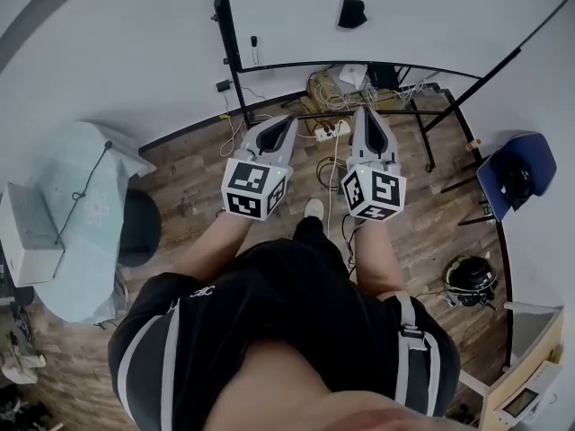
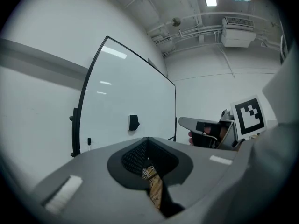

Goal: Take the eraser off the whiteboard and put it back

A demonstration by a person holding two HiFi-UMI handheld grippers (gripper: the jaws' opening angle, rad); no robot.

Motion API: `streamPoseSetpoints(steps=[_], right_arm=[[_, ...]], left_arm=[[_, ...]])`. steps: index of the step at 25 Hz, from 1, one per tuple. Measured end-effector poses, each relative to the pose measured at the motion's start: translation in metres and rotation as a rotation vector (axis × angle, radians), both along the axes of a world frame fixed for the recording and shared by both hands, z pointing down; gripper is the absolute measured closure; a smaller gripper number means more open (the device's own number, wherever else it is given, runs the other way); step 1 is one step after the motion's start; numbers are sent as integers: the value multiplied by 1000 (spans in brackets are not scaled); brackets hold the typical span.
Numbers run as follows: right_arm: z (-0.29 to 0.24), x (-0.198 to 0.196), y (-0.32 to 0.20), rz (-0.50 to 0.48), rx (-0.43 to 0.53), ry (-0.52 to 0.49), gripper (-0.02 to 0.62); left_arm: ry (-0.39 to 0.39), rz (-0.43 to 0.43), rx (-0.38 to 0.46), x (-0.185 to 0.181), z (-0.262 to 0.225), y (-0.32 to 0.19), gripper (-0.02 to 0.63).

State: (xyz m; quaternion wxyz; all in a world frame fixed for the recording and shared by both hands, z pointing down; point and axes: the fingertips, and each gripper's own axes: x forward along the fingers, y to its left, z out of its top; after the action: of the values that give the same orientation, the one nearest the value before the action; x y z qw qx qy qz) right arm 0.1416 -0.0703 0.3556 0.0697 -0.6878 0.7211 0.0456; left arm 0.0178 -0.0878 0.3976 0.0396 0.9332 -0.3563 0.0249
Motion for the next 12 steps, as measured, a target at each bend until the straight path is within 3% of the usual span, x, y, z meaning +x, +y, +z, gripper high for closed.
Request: streamPoseSetpoints(steps=[12], right_arm=[[6,57,-140,-137,-39,23,591]], left_arm=[[-28,-84,-8,80,-8,-131,597]])
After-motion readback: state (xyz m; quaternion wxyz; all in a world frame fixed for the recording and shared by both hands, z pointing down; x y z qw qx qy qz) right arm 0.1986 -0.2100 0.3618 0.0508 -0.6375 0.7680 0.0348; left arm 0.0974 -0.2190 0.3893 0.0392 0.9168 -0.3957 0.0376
